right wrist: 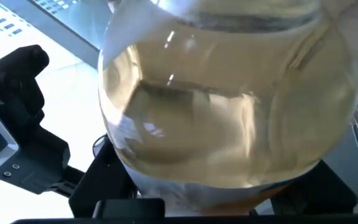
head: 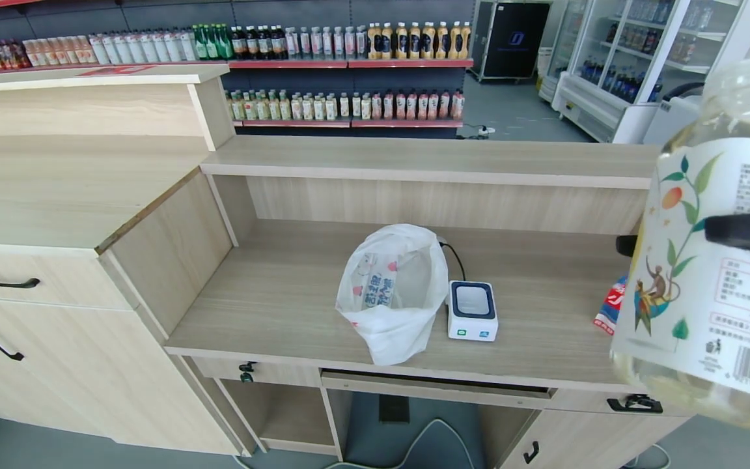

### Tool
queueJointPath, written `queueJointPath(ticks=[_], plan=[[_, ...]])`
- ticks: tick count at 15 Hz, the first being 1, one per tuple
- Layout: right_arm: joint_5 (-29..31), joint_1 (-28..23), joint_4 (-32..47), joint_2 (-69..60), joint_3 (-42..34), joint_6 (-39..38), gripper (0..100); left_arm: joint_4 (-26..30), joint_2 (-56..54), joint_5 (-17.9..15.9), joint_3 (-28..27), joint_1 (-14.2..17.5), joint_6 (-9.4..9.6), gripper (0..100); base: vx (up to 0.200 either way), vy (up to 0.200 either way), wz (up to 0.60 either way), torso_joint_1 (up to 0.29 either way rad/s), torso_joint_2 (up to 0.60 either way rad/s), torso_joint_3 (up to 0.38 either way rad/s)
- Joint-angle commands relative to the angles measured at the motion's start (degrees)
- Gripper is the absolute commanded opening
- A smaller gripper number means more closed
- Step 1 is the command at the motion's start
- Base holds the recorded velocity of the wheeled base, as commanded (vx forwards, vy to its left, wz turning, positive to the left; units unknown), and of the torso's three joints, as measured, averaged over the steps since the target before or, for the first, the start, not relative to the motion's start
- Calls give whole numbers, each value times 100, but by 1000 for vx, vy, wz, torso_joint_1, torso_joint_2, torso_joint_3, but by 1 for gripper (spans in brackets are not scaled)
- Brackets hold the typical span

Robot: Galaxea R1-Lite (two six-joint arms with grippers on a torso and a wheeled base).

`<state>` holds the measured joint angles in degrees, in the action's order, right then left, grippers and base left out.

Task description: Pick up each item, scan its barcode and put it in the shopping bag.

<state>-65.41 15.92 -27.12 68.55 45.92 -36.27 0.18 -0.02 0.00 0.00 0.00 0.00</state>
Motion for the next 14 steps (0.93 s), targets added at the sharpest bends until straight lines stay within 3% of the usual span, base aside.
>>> queueJointPath(ticks=[1,14], plan=[[2,166,-3,-149,-31,-3,0,-1,2,0,0,0,0,100,0,0,0,0,0,0],[38,210,-21,-351,-365,50,0,-1,2,0,0,0,0,100,0,0,0,0,0,0]])
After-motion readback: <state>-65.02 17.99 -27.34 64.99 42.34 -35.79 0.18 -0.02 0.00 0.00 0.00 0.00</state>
